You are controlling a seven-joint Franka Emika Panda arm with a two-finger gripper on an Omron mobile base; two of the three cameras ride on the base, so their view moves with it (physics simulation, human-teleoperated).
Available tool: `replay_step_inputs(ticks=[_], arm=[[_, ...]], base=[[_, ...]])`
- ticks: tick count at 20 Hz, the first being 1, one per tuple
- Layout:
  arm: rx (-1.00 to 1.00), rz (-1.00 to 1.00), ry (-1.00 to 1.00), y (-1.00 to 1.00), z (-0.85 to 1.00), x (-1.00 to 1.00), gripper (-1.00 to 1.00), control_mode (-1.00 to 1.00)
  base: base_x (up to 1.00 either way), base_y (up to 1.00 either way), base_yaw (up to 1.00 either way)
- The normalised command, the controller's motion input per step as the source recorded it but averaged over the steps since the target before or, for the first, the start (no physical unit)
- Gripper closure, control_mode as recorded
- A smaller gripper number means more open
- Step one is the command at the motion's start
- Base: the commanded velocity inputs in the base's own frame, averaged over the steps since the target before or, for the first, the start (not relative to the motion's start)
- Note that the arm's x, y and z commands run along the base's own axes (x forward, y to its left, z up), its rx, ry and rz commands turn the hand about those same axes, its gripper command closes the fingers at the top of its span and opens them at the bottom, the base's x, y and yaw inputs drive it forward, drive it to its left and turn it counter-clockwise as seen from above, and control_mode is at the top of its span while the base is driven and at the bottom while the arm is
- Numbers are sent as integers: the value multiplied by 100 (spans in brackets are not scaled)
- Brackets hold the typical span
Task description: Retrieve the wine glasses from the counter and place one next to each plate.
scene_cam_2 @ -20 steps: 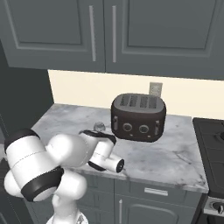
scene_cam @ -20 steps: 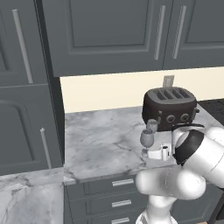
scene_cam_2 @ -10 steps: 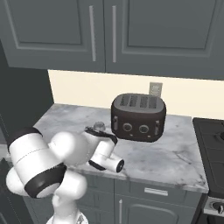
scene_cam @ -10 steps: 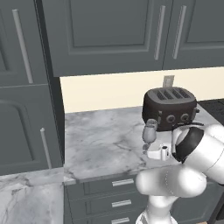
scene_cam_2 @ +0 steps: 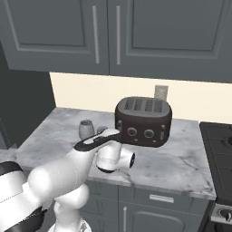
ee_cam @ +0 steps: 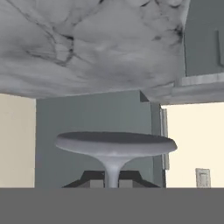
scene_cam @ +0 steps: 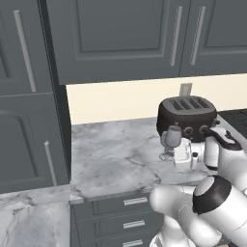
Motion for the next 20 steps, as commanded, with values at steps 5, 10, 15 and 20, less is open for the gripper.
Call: replay_step_inputs(ticks=[5, 10, 15, 20], arm=[[-15, 21, -2, -2, 100, -69, 100, -100], [-9, 10, -2, 0, 100, -78, 100, -100], [-4, -5, -17, 2, 88, -95, 100, -100], [0, -21, -23, 2, 70, -84, 100, -100]], base=[[0, 0, 0], [0, 0, 0], [0, 0, 0], [0, 0, 0]])
